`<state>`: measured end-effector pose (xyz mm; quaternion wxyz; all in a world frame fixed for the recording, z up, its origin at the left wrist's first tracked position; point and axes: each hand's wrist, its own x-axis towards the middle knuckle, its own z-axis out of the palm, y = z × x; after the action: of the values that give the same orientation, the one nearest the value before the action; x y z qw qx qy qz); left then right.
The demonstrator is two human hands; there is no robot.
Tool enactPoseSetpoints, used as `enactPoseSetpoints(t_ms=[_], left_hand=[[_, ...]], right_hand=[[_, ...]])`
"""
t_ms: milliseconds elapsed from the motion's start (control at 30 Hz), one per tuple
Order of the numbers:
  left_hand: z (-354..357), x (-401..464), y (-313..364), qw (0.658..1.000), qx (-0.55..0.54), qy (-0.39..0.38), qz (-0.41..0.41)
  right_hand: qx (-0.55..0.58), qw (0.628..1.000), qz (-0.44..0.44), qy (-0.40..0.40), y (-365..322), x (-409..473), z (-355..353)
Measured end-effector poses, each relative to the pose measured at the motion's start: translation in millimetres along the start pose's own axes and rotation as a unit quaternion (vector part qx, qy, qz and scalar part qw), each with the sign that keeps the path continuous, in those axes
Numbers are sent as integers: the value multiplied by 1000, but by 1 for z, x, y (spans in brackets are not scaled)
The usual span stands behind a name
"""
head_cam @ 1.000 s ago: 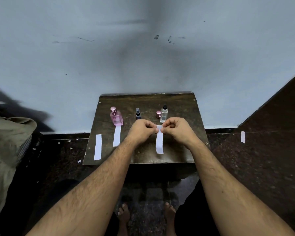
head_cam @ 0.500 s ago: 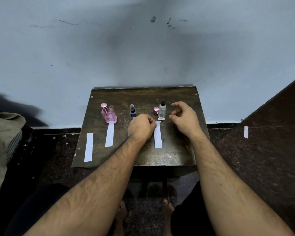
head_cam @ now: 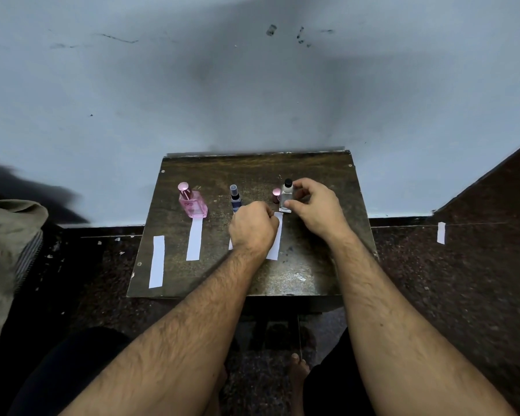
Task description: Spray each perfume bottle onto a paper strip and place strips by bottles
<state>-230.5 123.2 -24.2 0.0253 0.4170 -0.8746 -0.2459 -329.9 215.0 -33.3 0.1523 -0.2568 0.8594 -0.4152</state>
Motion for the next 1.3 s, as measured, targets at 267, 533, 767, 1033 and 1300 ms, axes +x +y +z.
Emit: enactPoseSetpoints(t_ms=[267, 533, 767, 1033, 1300], left_hand=[[5, 3, 4, 997, -69, 25, -32], [2, -1, -11, 994, -105, 1, -15], [-1, -3, -10, 994, 45, -27, 94], [6, -8, -12, 993, 55, 15, 100], [10, -12, -17, 992, 75, 15, 105]], right_hand=[[17, 999, -2, 41, 2, 1, -6], [23, 999, -2, 41, 2, 0, -11], [27, 999, -6, 41, -1, -2, -12], [16, 1000, -22, 11, -3, -3, -9], [-12, 999, -26, -21, -4, -2, -1]])
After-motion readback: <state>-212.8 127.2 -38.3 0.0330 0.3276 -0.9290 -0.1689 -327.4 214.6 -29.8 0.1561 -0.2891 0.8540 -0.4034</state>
